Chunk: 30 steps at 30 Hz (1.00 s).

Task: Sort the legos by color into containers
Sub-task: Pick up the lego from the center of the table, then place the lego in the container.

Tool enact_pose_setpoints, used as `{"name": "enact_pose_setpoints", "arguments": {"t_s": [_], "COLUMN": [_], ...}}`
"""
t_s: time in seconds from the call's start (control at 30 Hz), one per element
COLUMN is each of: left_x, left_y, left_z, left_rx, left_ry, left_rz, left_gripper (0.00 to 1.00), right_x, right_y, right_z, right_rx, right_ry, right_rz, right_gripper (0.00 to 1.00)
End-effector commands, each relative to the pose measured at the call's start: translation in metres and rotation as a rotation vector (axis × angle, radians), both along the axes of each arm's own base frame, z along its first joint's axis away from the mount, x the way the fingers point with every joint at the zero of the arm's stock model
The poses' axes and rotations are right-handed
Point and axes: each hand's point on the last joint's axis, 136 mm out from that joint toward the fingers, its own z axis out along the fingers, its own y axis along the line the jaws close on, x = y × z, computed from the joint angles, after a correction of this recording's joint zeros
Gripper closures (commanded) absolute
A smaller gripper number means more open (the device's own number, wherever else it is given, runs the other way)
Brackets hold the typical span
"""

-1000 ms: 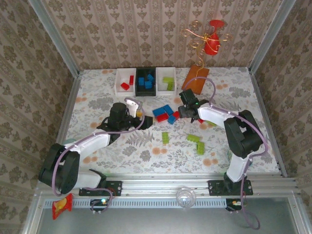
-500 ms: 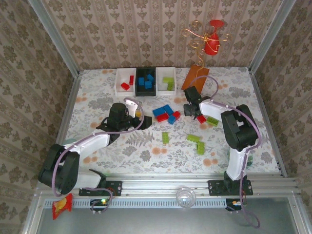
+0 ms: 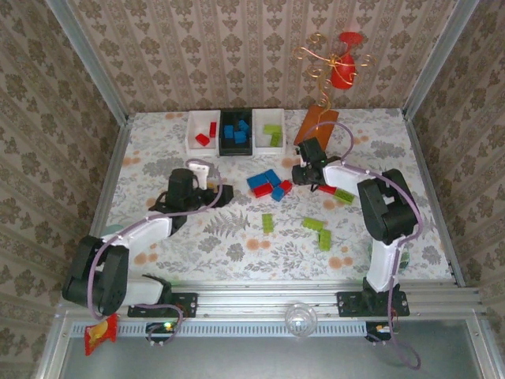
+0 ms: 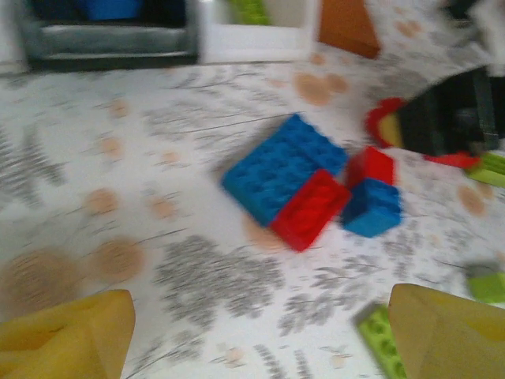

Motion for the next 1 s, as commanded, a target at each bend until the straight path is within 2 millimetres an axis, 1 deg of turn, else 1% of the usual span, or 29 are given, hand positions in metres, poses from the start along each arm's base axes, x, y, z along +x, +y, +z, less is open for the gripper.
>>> {"name": "enact_pose_setpoints", "arguments": {"t_s": [0.0, 0.1, 0.17, 0.33, 0.47, 0.5, 0.6, 0.7, 0.8, 0.93, 0.97], "left_x": [0.005, 0.006, 0.007, 0.008, 0.008, 0.008, 0.007, 0.007, 0.007, 0.006, 0.006], "left_y": [0.03, 0.05, 0.061, 0.079, 0.088, 0.09, 0.092, 0.093, 0.096, 0.096, 0.096], "left_z": [0.003, 0.002, 0.001, -0.001, 0.0, 0.0, -0.001, -0.001, -0.002, -0.003, -0.003], "left_rx": [-0.043, -0.053, -0.053, -0.061, -0.056, -0.053, -0.05, -0.047, -0.045, -0.05, -0.05], "left_ry": [0.0, -0.007, -0.006, 0.0, -0.011, -0.011, -0.013, -0.016, -0.019, -0.016, -0.017], "left_rz": [0.144, 0.235, 0.278, 0.353, 0.387, 0.39, 0.396, 0.401, 0.411, 0.414, 0.413], "left_gripper": [0.15, 0.15, 0.14, 0.14, 0.14, 0.14, 0.14, 0.14, 0.14, 0.14, 0.14], "right_x": [0.007, 0.01, 0.017, 0.039, 0.063, 0.07, 0.086, 0.1, 0.115, 0.128, 0.132], "right_y": [0.059, 0.099, 0.12, 0.174, 0.212, 0.221, 0.243, 0.26, 0.274, 0.292, 0.295], "right_z": [0.068, 0.091, 0.099, 0.114, 0.123, 0.121, 0.122, 0.12, 0.117, 0.112, 0.109], "right_rx": [0.182, 0.243, 0.263, 0.387, 0.469, 0.488, 0.537, 0.56, 0.584, 0.591, 0.581], "right_ry": [-0.211, -0.272, -0.291, -0.316, -0.345, -0.347, -0.356, -0.371, -0.381, -0.4, -0.406], "right_rz": [0.142, 0.221, 0.248, 0.289, 0.282, 0.274, 0.258, 0.242, 0.225, 0.221, 0.221], "right_gripper": [0.68, 0.68, 0.68, 0.68, 0.68, 0.68, 0.68, 0.68, 0.68, 0.68, 0.68]}}
